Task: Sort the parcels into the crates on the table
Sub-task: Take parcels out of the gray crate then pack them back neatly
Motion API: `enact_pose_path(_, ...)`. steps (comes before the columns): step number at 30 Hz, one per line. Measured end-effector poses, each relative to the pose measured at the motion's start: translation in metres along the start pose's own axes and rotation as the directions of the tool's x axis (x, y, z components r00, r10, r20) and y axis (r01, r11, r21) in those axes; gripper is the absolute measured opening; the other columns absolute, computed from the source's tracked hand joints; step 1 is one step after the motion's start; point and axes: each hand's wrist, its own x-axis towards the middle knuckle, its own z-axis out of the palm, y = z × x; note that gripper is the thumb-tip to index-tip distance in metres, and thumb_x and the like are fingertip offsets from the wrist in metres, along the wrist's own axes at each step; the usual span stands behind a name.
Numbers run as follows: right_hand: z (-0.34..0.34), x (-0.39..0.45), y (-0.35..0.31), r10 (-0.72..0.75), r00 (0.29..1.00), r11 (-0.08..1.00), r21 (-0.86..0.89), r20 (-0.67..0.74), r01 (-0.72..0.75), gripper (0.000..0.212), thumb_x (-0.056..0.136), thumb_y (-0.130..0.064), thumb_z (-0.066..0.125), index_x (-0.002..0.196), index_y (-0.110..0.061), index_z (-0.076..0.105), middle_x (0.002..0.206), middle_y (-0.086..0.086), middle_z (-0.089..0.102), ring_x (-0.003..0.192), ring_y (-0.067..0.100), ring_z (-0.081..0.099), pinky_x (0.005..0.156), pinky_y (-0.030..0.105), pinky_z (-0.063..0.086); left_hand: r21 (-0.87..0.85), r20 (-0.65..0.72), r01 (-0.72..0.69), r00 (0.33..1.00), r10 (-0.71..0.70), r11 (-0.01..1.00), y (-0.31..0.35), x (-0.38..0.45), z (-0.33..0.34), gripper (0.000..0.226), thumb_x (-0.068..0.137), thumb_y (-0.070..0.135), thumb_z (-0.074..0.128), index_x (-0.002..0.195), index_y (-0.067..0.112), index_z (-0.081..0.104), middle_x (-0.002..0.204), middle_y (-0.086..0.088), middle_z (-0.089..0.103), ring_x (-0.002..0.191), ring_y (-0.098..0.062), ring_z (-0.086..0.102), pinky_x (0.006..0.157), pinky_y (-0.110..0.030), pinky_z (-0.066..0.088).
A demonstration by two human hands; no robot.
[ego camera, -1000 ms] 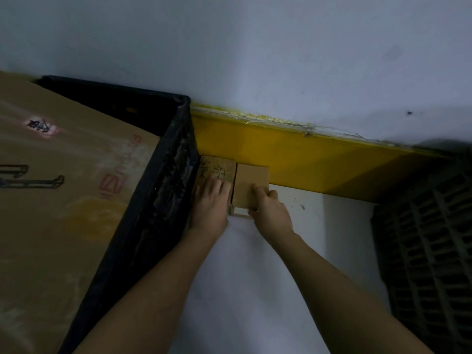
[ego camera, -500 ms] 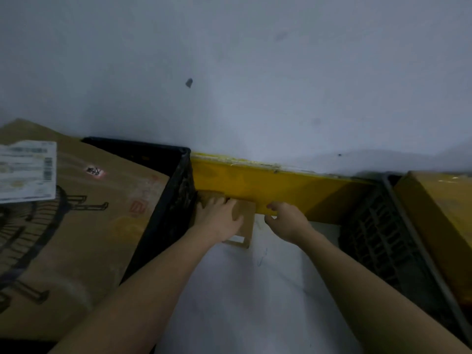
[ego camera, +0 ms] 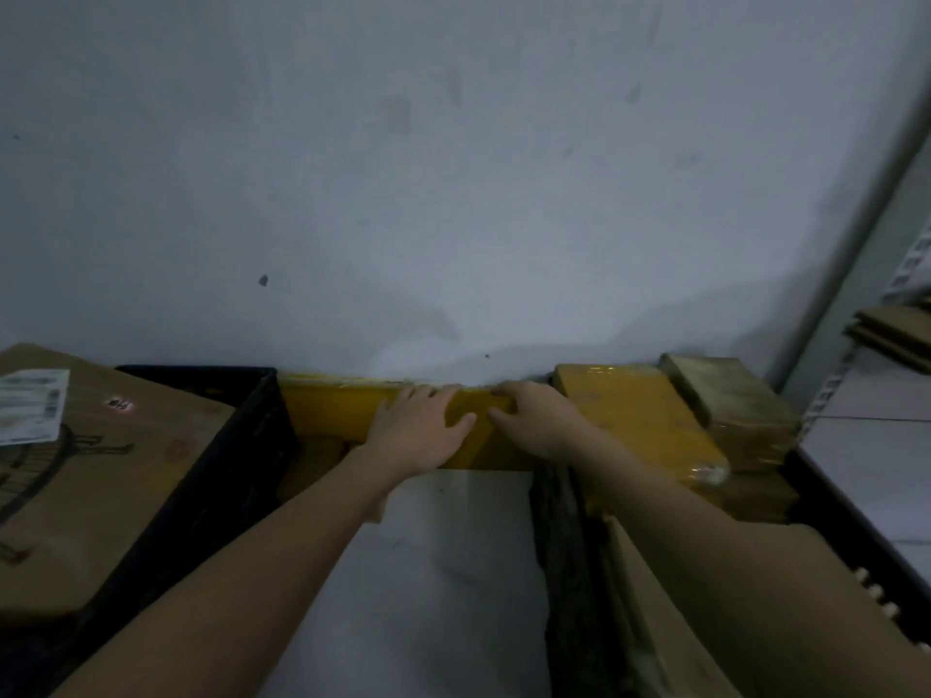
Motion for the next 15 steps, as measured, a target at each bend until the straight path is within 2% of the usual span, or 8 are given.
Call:
enact_pose_path(3,-0.036,-0.037,0.027,0.004,0.998,0.999,0.032,-0.056,-0.002,0.049,0.100,-0.038,0.049,0.144,-0.017,0.049,0.142,0.005,0.055,0.125,0.024,0.054,0.101,0.038,0.047,-0.001,-0.040,-0.067,0.997,0.067,0.998,0.052,-0.013,-0.002,0.064,0.095,0.066,0.029,0.151,0.035,0.029,0.155,-0.001,0.036,0.143,-0.025,0.030,0.113,-0.051,0.030)
enact_pose_path(7,-0.066,-0.085,0.070,0.069,0.990,0.996,0.064,-0.123,-0.062,0.047,0.100,-0.041,0.050,0.143,-0.020,0.050,0.142,0.004,0.056,0.121,0.023,0.057,0.096,0.036,0.048,-0.087,-0.109,-0.182,0.979,0.172,0.979,0.116,-0.035,0.005,0.060,0.096,0.063,0.033,0.148,0.033,0.033,0.152,0.001,0.039,0.140,-0.022,0.033,0.109,-0.049,0.036)
enact_pose_path(11,-0.078,-0.128,0.114,0.152,0.979,0.986,0.092,-0.139,-0.140,0.049,0.099,-0.040,0.053,0.144,-0.021,0.047,0.143,0.004,0.054,0.114,0.020,0.059,0.089,0.033,0.052,-0.128,-0.094,-0.246,0.967,0.236,0.961,0.165,-0.064,0.022,0.056,0.098,0.062,0.034,0.147,0.035,0.034,0.148,0.006,0.040,0.136,-0.018,0.034,0.104,-0.043,0.042)
enact_pose_path(15,-0.081,-0.166,0.148,0.230,0.961,0.963,0.180,-0.153,-0.202,0.051,0.098,-0.041,0.055,0.143,-0.016,0.050,0.140,0.004,0.055,0.115,0.020,0.059,0.092,0.039,0.054,-0.219,-0.063,-0.261,0.965,0.253,0.940,0.182,-0.085,0.034,0.051,0.099,0.057,0.039,0.144,0.033,0.040,0.137,0.008,0.046,0.121,-0.013,0.043,0.094,-0.037,0.047)
